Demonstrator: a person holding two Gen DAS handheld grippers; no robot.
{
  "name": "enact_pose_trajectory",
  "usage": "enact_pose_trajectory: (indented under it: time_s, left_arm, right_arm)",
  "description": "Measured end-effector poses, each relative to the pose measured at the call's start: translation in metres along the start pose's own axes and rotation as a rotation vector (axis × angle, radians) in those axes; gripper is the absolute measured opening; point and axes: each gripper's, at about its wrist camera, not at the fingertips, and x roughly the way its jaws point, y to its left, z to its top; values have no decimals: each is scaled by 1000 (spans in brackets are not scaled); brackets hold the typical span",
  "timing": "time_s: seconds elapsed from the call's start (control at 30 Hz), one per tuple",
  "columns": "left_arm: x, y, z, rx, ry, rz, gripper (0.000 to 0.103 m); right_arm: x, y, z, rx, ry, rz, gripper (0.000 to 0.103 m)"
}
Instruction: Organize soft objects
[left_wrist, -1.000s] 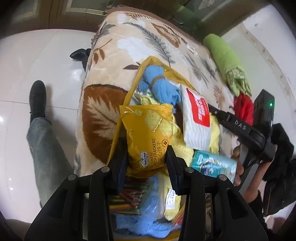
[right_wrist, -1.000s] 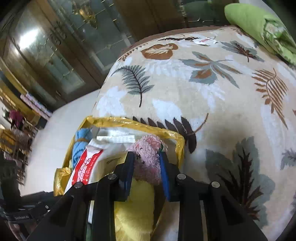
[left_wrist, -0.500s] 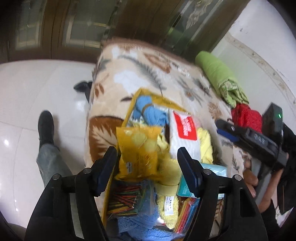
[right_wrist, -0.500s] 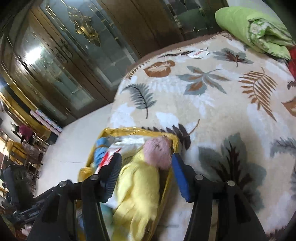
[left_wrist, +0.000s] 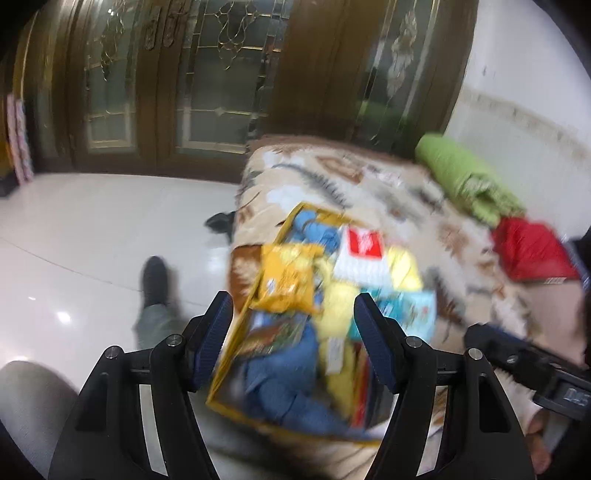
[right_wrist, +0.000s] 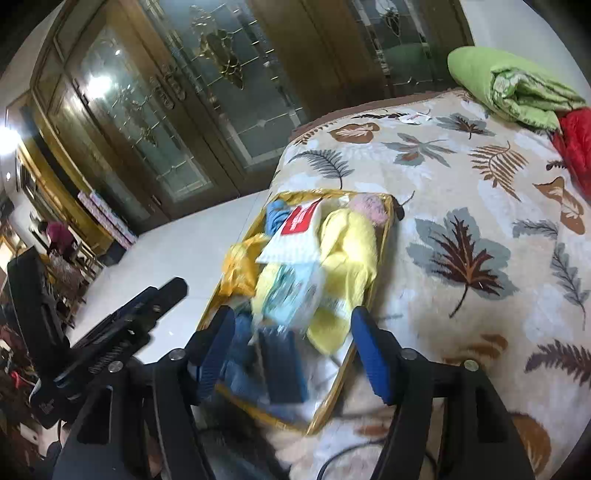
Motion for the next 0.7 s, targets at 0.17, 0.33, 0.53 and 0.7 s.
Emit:
enact_pose_trajectory:
  time_s: [0.17,0.33,0.53,0.7]
  left_arm:
    - [-25,-15,-13,79,45,106,69]
    - [-54,-20,-16,78,9,125,69]
    - [-59,-24,-21,58,44,112,69]
    - [-53,-29,-24,74,69,114,69]
  right_arm:
    - [-18,14,-17,-10,9,-39,67]
    - [-28,27,-31,-46,21,-52,67]
    - [-38,31,-31,-41,5,-42,67]
    - [-34,36,-34,-65,9,-53,67]
